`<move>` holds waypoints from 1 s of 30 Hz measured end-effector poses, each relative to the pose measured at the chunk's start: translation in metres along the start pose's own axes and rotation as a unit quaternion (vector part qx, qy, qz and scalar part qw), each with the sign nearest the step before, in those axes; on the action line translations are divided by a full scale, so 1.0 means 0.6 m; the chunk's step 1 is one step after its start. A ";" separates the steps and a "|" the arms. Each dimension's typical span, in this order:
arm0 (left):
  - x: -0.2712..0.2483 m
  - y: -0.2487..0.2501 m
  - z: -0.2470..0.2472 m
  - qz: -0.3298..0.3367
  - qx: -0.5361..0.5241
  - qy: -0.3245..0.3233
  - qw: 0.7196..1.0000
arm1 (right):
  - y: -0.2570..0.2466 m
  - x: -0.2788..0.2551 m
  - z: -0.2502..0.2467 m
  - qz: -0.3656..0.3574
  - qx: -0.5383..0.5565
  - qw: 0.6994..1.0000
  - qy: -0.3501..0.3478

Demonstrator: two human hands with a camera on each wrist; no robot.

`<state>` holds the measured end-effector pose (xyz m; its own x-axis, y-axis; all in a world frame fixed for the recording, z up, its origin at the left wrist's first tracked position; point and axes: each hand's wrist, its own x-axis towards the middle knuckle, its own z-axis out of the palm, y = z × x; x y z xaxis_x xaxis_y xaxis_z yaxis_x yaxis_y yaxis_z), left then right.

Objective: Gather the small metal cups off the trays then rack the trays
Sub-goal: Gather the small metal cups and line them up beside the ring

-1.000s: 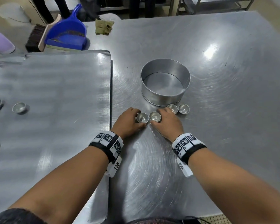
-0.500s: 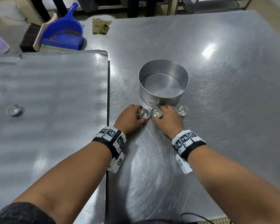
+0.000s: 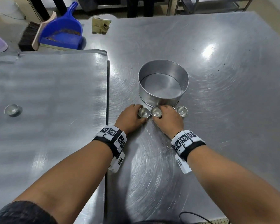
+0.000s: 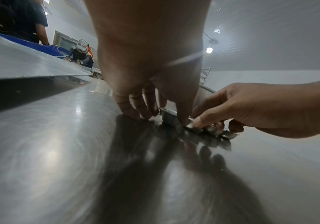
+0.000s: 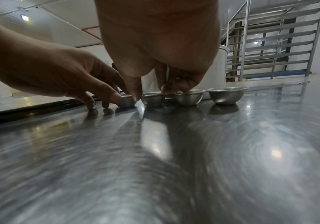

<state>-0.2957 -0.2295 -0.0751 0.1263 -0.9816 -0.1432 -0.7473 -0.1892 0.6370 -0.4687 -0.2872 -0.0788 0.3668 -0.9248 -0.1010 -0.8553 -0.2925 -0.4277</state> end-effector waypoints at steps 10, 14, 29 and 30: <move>0.001 -0.013 0.000 -0.013 0.014 -0.002 1.000 | -0.005 -0.011 -0.008 -0.008 0.033 0.999 0.034; -0.023 -0.023 -0.025 -0.024 0.015 0.021 0.999 | -0.038 -0.013 -0.007 -0.035 0.069 0.996 0.036; -0.392 -0.206 -0.221 -0.278 0.056 0.209 0.936 | -0.386 -0.071 0.125 -0.281 0.139 0.935 -0.166; -0.418 -0.225 -0.231 -0.290 0.053 0.218 0.930 | -0.411 -0.081 0.136 -0.292 0.138 0.930 -0.177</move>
<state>-0.1360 0.0387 -0.0201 0.7635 -0.6373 -0.1043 -0.5282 -0.7092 0.4670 -0.2458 -0.1501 -0.0414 0.8787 -0.4750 -0.0470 -0.3632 -0.6015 -0.7116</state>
